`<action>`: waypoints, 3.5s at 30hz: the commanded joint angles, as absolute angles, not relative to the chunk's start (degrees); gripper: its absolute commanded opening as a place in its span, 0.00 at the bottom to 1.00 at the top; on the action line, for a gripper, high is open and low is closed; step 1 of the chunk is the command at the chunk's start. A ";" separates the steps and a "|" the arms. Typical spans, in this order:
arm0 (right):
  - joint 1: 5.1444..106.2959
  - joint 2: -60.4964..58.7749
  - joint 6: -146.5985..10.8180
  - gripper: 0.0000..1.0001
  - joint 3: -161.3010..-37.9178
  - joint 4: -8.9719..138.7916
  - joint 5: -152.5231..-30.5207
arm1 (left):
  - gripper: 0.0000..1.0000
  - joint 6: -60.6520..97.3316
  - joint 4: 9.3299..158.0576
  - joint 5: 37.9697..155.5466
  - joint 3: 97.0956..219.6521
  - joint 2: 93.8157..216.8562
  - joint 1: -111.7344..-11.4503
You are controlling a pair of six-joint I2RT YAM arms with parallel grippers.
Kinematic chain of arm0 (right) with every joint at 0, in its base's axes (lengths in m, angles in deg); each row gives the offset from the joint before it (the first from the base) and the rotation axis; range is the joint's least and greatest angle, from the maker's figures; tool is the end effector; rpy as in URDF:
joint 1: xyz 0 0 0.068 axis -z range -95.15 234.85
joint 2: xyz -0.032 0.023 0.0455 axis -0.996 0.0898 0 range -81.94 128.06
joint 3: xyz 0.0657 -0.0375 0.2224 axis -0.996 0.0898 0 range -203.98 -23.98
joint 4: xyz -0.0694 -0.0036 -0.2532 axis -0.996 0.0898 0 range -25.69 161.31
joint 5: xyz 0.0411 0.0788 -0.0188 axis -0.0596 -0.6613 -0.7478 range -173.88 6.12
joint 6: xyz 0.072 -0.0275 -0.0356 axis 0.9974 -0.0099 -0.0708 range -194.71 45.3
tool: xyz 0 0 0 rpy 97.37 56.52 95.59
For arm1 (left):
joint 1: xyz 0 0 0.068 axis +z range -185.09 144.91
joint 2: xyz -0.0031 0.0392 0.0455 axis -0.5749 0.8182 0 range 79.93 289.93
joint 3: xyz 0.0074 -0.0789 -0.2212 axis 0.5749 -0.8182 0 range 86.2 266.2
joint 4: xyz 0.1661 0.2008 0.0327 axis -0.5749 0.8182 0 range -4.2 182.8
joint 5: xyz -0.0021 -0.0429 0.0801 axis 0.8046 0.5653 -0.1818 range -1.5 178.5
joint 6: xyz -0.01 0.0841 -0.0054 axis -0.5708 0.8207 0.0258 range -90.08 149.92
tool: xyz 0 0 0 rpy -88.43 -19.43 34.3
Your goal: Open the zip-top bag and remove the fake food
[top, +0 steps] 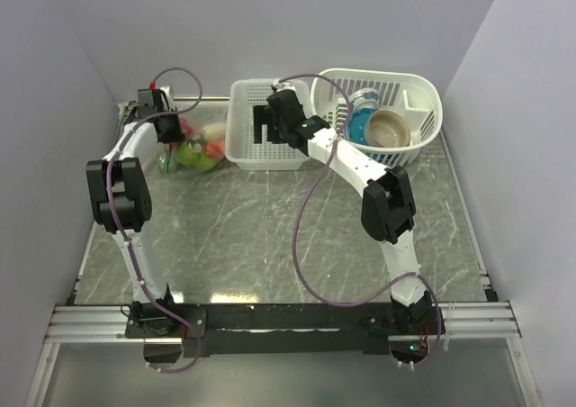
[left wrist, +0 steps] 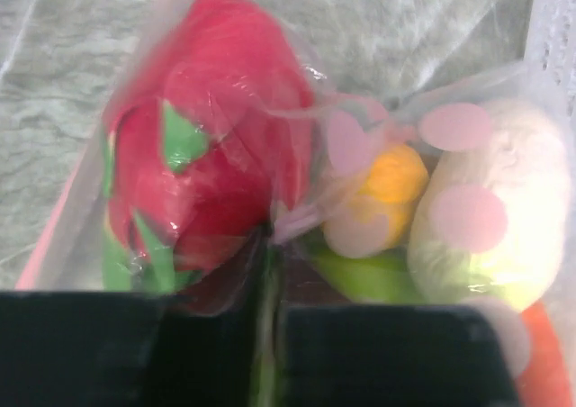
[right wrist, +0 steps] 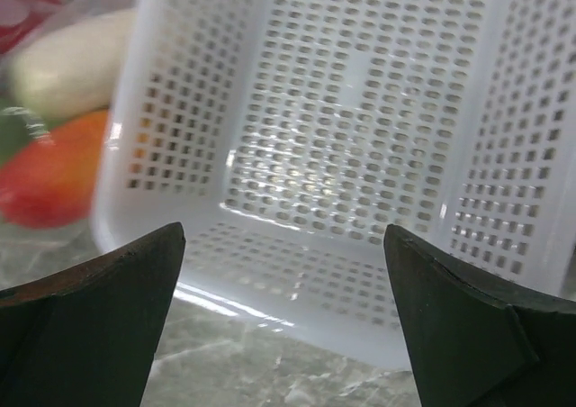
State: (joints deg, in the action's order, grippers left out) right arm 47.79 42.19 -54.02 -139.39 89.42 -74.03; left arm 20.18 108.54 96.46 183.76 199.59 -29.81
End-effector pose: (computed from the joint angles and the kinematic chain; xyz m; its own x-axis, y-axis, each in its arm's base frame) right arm 0.4234 0.3039 0.2393 -0.5852 -0.0059 -0.8109 -0.2925 0.9342 0.2043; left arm 0.4857 0.0345 0.1674 -0.6931 -0.2323 -0.6823 -0.1122 0.9699 -0.2162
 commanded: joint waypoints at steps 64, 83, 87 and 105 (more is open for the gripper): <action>38.00 -5.91 -39.46 0.84 -84.62 96.04 -65.78 | 0.74 56.71 127.54 117.49 155.01 180.63 -17.16; 38.00 -3.90 -40.08 0.84 -86.99 94.99 -65.16 | 0.01 64.99 153.11 135.41 174.07 182.77 -15.76; 38.00 -4.51 -39.99 0.84 -87.17 94.46 -64.99 | 0.01 64.90 159.35 139.73 186.10 181.18 -15.76; 38.00 -11.89 -61.77 0.95 -78.14 56.61 -83.70 | 0.01 59.80 164.46 136.40 192.56 160.01 -34.74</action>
State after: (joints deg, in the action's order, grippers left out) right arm 38.41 -6.61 -51.70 -82.87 75.49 -75.85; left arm 60.68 162.68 135.63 193.23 165.86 -35.45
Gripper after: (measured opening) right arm 0.936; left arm 0.025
